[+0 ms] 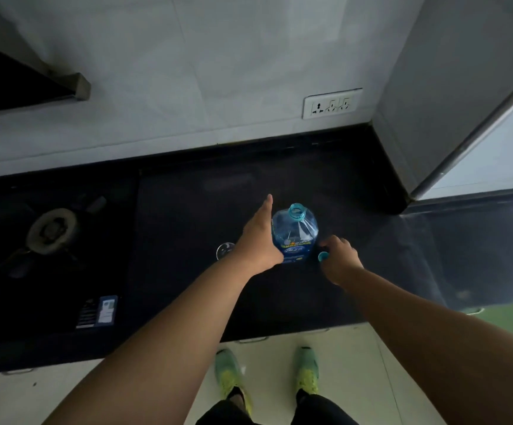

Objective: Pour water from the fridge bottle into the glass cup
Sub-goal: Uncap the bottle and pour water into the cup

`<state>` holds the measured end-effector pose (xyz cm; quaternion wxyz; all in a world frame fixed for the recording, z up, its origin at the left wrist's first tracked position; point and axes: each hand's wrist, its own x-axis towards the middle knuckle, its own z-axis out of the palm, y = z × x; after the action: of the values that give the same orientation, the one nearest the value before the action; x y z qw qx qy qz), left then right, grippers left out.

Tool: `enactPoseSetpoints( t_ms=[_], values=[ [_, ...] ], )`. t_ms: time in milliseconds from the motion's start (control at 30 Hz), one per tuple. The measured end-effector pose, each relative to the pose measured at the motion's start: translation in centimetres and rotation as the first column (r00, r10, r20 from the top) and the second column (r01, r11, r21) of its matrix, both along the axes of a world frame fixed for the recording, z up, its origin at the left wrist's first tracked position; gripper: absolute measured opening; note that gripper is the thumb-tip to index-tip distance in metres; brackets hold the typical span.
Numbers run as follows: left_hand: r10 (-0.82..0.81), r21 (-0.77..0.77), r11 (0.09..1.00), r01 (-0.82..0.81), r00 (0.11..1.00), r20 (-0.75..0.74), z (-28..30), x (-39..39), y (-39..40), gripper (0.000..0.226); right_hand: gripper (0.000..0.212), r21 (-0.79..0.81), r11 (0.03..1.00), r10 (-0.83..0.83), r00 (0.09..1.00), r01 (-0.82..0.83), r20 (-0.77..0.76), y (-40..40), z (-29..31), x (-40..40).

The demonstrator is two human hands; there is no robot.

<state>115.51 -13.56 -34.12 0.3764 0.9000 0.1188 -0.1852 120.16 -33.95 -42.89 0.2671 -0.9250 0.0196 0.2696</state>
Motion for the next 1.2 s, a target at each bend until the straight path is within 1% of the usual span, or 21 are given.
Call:
enactPoseSetpoints(
  t_ms=[67, 133, 167, 200, 267, 333, 367, 433, 533, 600, 700, 767, 833, 900, 967, 1033, 1100, 1167, 1200],
  values=[
    [0.041, 0.122, 0.991, -0.046, 0.998, 0.048, -0.2, -0.9, 1.5, 0.122, 0.072, 0.132, 0.991, -0.033, 0.999, 0.030, 0.017, 0.4, 0.7, -0.1],
    [0.149, 0.227, 0.959, -0.168, 0.984, 0.099, -0.8, -1.8, 3.4, 0.106, 0.094, 0.299, 0.954, -0.027, 0.999, 0.014, 0.041, 0.8, 1.6, -0.4],
    [0.223, 0.240, 0.940, -0.241, 0.970, 0.100, -1.1, -2.3, 4.3, 0.096, 0.104, 0.362, 0.932, -0.028, 0.998, 0.009, 0.048, 0.9, 1.7, -0.4],
    [0.303, 0.226, 0.923, -0.311, 0.950, 0.068, -1.5, -2.7, 5.0, 0.086, 0.111, 0.411, 0.911, -0.028, 0.998, 0.005, 0.051, 1.1, 1.8, -0.3],
    [0.428, 0.177, 0.895, -0.410, 0.901, -0.076, -2.3, -3.4, 5.6, 0.074, 0.115, 0.471, 0.882, -0.030, 0.999, 0.007, 0.042, 1.7, 2.3, -0.4],
    [0.464, 0.173, 0.884, -0.435, 0.863, -0.200, -3.5, -3.9, 5.3, 0.076, 0.110, 0.511, 0.859, -0.050, 0.998, 0.029, 0.026, 2.5, 3.0, -0.4],
    [0.477, 0.178, 0.877, -0.446, 0.849, -0.226, -4.1, -4.0, 5.1, 0.080, 0.106, 0.519, 0.854, -0.062, 0.998, 0.038, 0.030, 2.8, 3.0, -0.4],
    [0.501, 0.179, 0.864, -0.470, 0.833, -0.233, -5.3, -4.2, 4.7, 0.086, 0.103, 0.507, 0.861, -0.073, 0.997, 0.045, 0.036, 3.3, 3.1, -0.4],
    [0.521, 0.160, 0.853, -0.496, 0.827, -0.211, -6.3, -4.0, 4.5, 0.085, 0.104, 0.465, 0.884, -0.080, 0.995, 0.048, 0.051, 3.9, 2.8, -0.4],
    [0.508, 0.142, 0.861, -0.489, 0.839, -0.196, -6.7, -3.7, 4.7, 0.085, 0.106, 0.449, 0.893, -0.076, 0.995, 0.037, 0.068, 4.1, 2.7, -0.5],
    [0.442, 0.131, 0.896, -0.424, 0.879, -0.180, -7.7, -3.9, 5.1, 0.086, 0.108, 0.422, 0.907, -0.043, 0.994, -0.005, 0.104, 4.5, 2.6, -0.6],
    [0.399, 0.094, 0.917, -0.388, 0.902, -0.167, -8.3, -4.1, 5.4, 0.088, 0.108, 0.413, 0.910, -0.024, 0.992, -0.030, 0.124, 4.9, 2.6, -0.8],
    [0.369, 0.047, 0.929, -0.366, 0.918, -0.147, -8.6, -4.3, 5.4, 0.095, 0.108, 0.417, 0.908, -0.026, 0.991, -0.030, 0.128, 5.2, 2.4, -1.0],
    [0.372, 0.021, 0.928, -0.373, 0.919, -0.126, -8.7, -4.5, 5.1, 0.101, 0.106, 0.422, 0.906, -0.032, 0.991, -0.026, 0.129, 5.3, 2.2, -1.1],
    [0.436, 0.030, 0.900, -0.435, 0.896, -0.084, -9.0, -4.9, 4.5, 0.102, 0.104, 0.422, 0.906, -0.031, 0.992, -0.025, 0.126, 5.3, 2.0, -1.1],
    [0.572, 0.061, 0.820, -0.569, 0.819, -0.047, -9.4, -5.0, 4.2, 0.091, 0.103, 0.432, 0.902, -0.032, 0.993, -0.019, 0.111, 5.3, 2.0, -1.2],
    [0.683, 0.082, 0.730, -0.679, 0.727, -0.061, -9.5, -4.9, 4.4, 0.065, 0.104, 0.432, 0.902, -0.035, 0.994, -0.012, 0.101, 5.3, 2.0, -1.2],
    [0.699, 0.140, 0.715, -0.685, 0.708, -0.103, -9.6, -4.8, 5.1, 0.036, 0.104, 0.425, 0.905, -0.043, 0.994, -0.005, 0.104, 5.3, 2.0, -1.2],
    [0.685, 0.161, 0.728, -0.667, 0.717, -0.129, -9.7, -4.8, 5.4, 0.027, 0.103, 0.426, 0.905, -0.045, 0.993, -0.004, 0.105, 5.3, 2.0, -1.2]
  ],
)
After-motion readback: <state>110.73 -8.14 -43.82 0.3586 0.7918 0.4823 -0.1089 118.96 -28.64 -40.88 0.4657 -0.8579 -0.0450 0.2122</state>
